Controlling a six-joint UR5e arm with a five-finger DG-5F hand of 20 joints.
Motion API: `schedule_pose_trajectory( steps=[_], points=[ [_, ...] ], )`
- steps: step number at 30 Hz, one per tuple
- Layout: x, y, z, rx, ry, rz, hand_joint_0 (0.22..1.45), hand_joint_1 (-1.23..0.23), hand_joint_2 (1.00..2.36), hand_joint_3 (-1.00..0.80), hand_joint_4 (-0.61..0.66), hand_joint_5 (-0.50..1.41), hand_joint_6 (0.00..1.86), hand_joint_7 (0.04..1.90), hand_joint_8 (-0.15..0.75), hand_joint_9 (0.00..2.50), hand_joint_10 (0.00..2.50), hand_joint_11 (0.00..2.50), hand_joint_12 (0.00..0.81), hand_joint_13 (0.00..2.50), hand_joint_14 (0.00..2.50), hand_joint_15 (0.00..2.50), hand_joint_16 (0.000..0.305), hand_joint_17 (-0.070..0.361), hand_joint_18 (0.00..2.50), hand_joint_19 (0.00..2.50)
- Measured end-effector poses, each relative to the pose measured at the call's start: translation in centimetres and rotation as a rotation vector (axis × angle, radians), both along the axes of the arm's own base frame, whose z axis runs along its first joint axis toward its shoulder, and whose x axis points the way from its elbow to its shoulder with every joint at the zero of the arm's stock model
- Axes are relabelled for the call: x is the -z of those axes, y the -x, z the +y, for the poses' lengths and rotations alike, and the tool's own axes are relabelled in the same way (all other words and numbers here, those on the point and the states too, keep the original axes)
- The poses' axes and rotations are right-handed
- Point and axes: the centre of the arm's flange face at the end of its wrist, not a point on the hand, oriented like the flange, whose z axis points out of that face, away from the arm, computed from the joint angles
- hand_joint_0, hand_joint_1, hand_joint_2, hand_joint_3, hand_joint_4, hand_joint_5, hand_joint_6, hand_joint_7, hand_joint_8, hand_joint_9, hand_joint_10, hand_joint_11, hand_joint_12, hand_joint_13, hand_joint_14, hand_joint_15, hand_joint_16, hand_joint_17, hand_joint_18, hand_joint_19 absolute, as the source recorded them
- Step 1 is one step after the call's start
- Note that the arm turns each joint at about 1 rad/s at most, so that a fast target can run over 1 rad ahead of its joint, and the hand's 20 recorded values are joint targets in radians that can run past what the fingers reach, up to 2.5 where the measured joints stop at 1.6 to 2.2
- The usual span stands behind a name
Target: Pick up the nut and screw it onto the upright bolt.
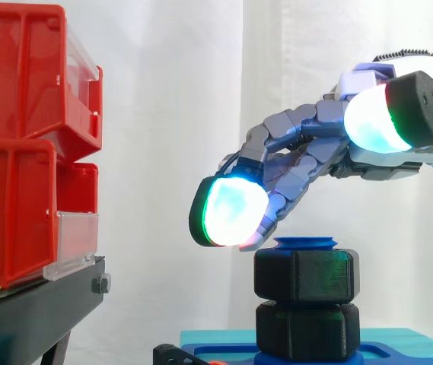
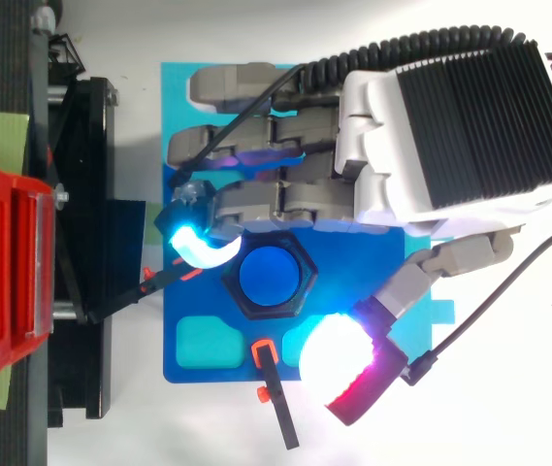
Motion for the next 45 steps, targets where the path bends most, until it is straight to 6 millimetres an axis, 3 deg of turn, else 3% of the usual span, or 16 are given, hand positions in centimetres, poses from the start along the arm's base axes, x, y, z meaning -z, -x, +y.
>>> schedule_pose_trajectory(
  steps=[13,37,45],
  points=[
    [0.2,0.2,0.0,0.0,-0.001,0.017,0.48,-0.23,1.0,-0.5,0.29,-0.11,0.5,0.87,0.268,0.72,0.0,0.0,0.308,0.31,0.0,0.0,0.036,0.081,0.0,0.0],
    [0.5,0.6,-1.4,0.016,0.001,0.046,0.51,-0.26,1.0,-0.5,0.19,-0.01,0.5,1.46,0.286,0.9,0.0,0.0,0.276,0.43,0.0,0.0,0.03,0.068,0.08,0.0],
    [0.5,0.8,-2.2,0.023,0.003,0.053,0.51,-0.24,1.0,-0.5,0.13,0.02,0.58,1.32,0.281,1.03,0.0,0.01,0.258,0.52,0.0,0.0,0.028,0.062,0.16,0.0]
  ],
)
